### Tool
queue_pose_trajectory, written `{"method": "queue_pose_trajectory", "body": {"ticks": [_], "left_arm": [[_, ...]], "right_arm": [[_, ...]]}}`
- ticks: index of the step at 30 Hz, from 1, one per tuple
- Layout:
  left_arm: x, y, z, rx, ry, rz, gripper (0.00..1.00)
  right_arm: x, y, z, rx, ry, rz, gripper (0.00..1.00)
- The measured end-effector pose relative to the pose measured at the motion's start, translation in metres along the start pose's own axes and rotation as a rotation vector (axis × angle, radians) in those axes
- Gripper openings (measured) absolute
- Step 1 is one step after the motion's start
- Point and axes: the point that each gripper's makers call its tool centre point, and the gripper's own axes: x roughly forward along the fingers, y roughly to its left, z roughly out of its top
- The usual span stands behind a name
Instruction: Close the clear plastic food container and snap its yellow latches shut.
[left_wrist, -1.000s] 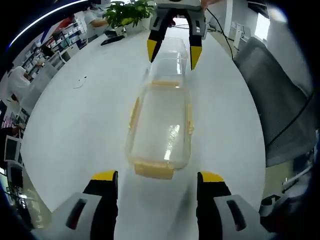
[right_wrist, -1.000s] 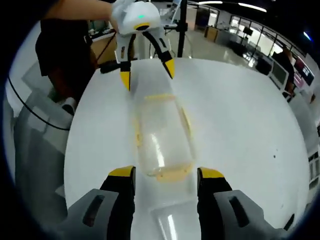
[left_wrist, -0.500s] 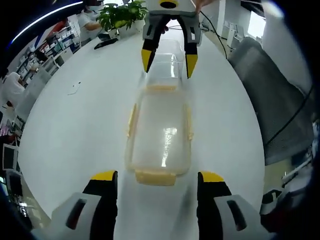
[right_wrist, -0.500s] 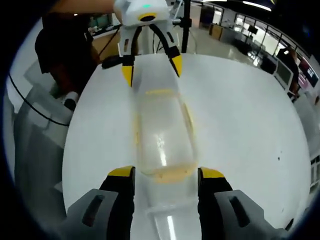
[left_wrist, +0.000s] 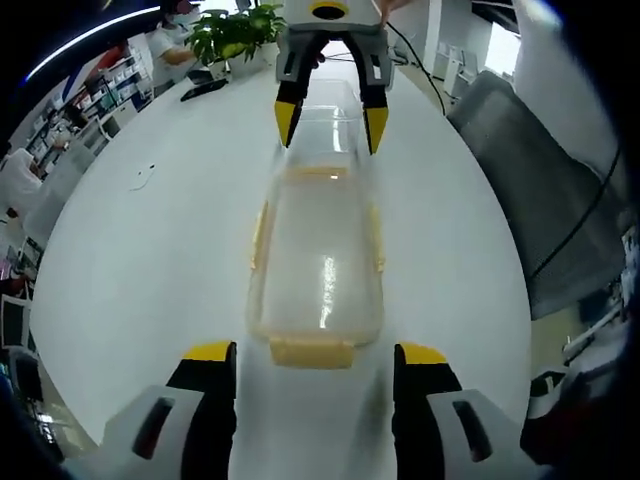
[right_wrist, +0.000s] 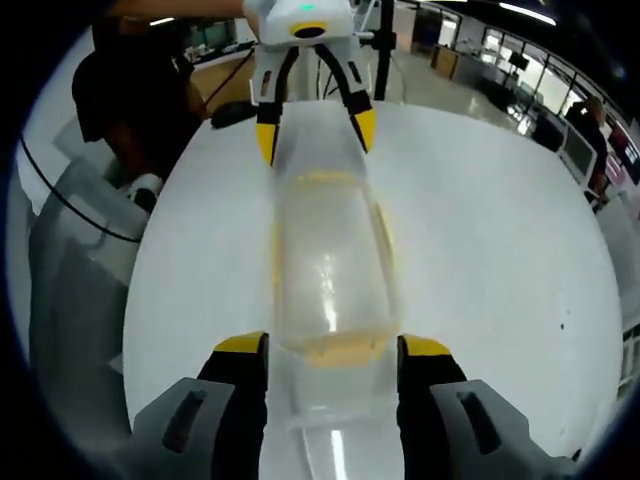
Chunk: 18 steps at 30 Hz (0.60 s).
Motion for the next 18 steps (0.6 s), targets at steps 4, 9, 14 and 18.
{"method": "queue_pose_trajectory", "body": {"ticks": [4, 9, 14, 18], "left_arm": [[0.003, -0.002, 0.001, 0.009, -0.001, -0.01, 0.59], [0.006, -0.002, -0.001, 0.007, -0.003, -0.018, 0.59], [0.008, -0.003, -0.004, 0.004, 0.005, -0.022, 0.58], [0.01, -0.004, -0.005, 0.007, 0.009, -0.02, 0.58]], "right_arm": [[0.002, -0.001, 0.002, -0.019, 0.012, 0.006, 0.49], [0.007, 0.001, 0.002, -0.066, 0.042, 0.018, 0.5], [0.013, 0.001, -0.001, -0.105, 0.077, 0.034, 0.49], [0.013, 0.003, -0.003, -0.108, 0.094, 0.05, 0.49]]}}
